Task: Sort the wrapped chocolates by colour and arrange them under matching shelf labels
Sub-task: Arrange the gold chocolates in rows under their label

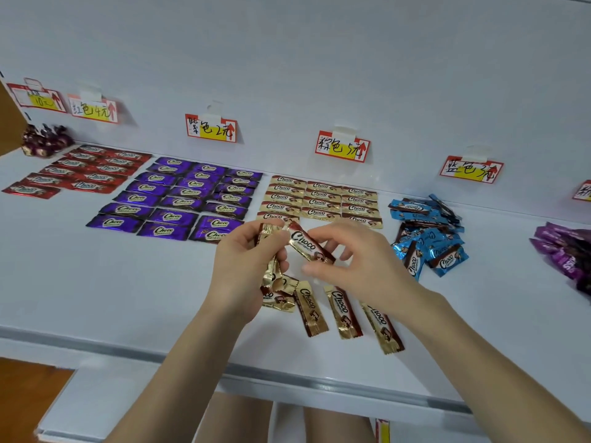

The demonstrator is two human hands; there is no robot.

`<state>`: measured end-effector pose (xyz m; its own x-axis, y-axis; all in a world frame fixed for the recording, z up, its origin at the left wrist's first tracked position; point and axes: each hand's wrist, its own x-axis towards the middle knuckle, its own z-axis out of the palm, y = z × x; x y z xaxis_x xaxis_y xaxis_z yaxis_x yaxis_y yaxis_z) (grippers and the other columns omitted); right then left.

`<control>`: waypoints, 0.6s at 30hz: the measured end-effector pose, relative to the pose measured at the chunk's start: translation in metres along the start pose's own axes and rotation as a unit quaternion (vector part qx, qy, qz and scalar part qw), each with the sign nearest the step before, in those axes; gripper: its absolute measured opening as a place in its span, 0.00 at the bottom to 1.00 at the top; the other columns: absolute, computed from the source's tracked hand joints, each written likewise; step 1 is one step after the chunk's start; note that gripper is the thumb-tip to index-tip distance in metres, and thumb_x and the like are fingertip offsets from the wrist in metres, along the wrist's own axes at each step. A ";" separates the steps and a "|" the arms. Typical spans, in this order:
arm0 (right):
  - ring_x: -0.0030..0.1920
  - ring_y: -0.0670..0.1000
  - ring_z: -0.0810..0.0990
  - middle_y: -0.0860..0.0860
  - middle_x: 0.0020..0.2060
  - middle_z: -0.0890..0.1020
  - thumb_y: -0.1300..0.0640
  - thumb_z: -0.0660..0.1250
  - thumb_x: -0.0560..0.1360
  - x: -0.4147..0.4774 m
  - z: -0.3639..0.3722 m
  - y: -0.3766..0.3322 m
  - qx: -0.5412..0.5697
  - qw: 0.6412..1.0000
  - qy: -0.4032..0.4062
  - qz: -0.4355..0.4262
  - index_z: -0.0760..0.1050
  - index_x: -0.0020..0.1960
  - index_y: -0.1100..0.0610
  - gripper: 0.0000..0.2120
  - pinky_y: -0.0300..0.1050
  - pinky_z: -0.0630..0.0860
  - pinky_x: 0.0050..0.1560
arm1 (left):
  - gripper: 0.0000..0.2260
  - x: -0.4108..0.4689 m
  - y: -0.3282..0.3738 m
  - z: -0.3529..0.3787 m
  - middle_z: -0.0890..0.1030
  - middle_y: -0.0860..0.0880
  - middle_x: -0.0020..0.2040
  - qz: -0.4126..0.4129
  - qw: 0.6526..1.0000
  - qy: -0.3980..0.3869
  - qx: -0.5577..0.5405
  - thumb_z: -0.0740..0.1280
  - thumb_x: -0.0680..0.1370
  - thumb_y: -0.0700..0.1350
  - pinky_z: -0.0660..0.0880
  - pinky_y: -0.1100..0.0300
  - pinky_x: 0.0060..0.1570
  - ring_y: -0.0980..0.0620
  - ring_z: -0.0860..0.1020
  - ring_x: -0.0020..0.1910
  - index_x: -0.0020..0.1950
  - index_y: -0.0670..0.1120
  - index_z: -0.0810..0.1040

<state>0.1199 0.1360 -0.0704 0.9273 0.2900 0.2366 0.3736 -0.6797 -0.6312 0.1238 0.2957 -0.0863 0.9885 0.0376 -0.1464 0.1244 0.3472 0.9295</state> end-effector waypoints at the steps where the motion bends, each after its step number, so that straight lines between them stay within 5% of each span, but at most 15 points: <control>1: 0.46 0.39 0.72 0.42 0.47 0.76 0.50 0.70 0.70 0.000 0.003 0.002 -0.029 0.999 0.003 -0.013 0.77 0.57 0.48 0.16 0.28 0.67 0.41 | 0.05 0.001 -0.001 0.002 0.76 0.48 0.27 -0.006 1.000 0.004 -0.004 0.69 0.74 0.36 0.72 0.63 0.25 0.56 0.74 0.25 0.47 0.45 0.81; 7: 0.52 0.47 0.74 0.50 0.51 0.80 0.59 0.67 0.74 0.023 -0.003 0.032 -0.123 0.992 0.006 -0.014 0.78 0.58 0.55 0.13 0.38 0.67 0.50 | 0.03 0.002 -0.004 0.003 0.82 0.48 0.32 -0.057 0.998 0.025 -0.032 0.66 0.77 0.41 0.76 0.61 0.29 0.56 0.78 0.27 0.45 0.45 0.79; 12: 0.54 0.53 0.74 0.53 0.52 0.79 0.59 0.64 0.76 0.041 0.004 0.056 -0.181 0.983 -0.032 0.008 0.78 0.58 0.56 0.12 0.46 0.69 0.53 | 0.09 0.006 0.000 -0.007 0.84 0.46 0.36 -0.098 0.990 0.051 -0.092 0.58 0.79 0.35 0.78 0.61 0.29 0.53 0.82 0.32 0.48 0.43 0.77; 18: 0.57 0.52 0.71 0.52 0.54 0.76 0.53 0.62 0.78 0.030 0.012 0.061 -0.210 0.978 -0.006 -0.010 0.76 0.61 0.55 0.14 0.42 0.68 0.53 | 0.06 0.002 -0.007 -0.018 0.85 0.46 0.41 -0.023 0.996 0.015 -0.083 0.59 0.79 0.36 0.80 0.60 0.35 0.50 0.84 0.43 0.52 0.43 0.75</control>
<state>0.1704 0.1117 -0.1109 0.9202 0.3125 0.2359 0.3706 -0.8896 -0.2671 0.1232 0.3100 -0.0991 0.9786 0.0454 -0.2008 0.1517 0.5001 0.8526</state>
